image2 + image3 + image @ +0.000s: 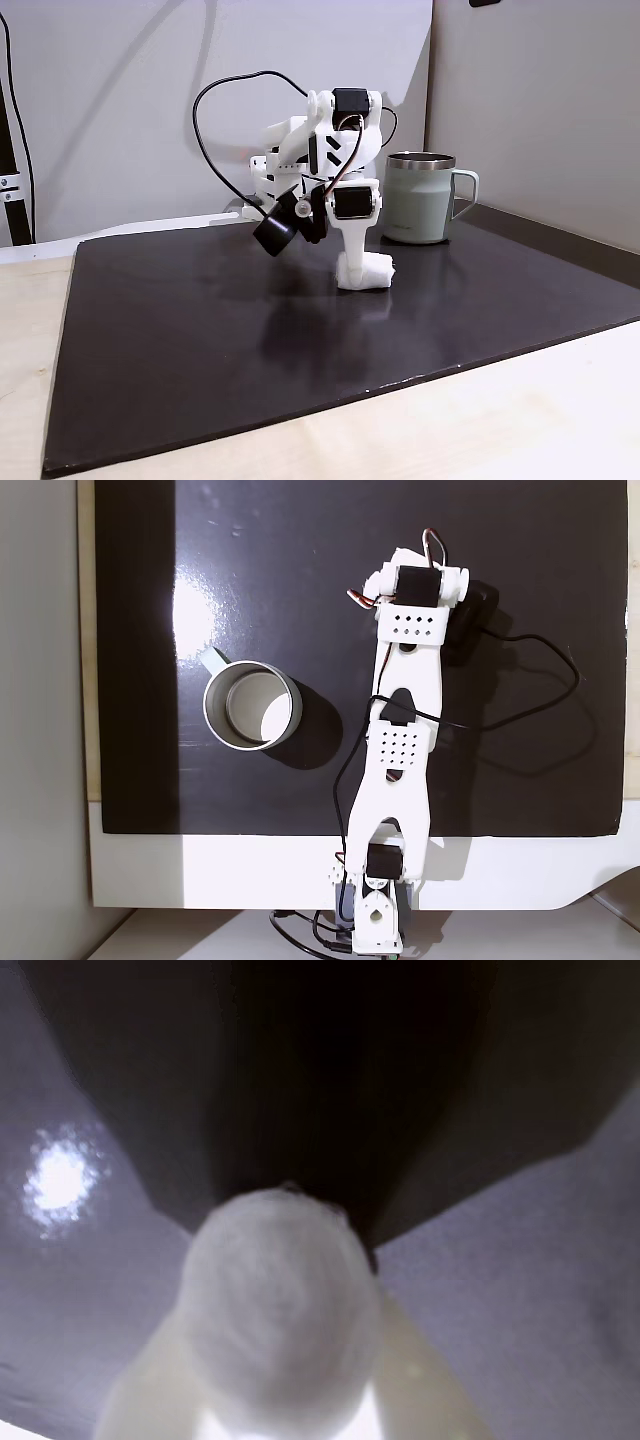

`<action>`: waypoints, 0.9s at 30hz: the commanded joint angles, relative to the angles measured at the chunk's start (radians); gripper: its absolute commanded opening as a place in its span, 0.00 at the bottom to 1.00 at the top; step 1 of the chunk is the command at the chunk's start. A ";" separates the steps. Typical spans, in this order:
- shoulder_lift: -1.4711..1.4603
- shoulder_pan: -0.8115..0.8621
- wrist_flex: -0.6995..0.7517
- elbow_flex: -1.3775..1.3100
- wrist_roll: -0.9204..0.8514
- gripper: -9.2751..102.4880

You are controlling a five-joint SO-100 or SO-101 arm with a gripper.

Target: Grasp a gauze and put it in the cup.

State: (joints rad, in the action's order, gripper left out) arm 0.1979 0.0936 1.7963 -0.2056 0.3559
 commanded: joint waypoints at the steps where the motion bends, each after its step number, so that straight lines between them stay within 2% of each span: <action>1: 0.115 -0.029 0.008 0.002 0.006 0.08; 13: 0.664 -0.104 0.008 0.382 0.028 0.08; 22: 1.098 -0.126 0.009 0.695 -0.055 0.08; 27: 1.218 -0.190 0.009 0.788 -0.114 0.08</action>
State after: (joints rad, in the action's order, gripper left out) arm 1.3085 -0.0644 1.8009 0.5522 0.2730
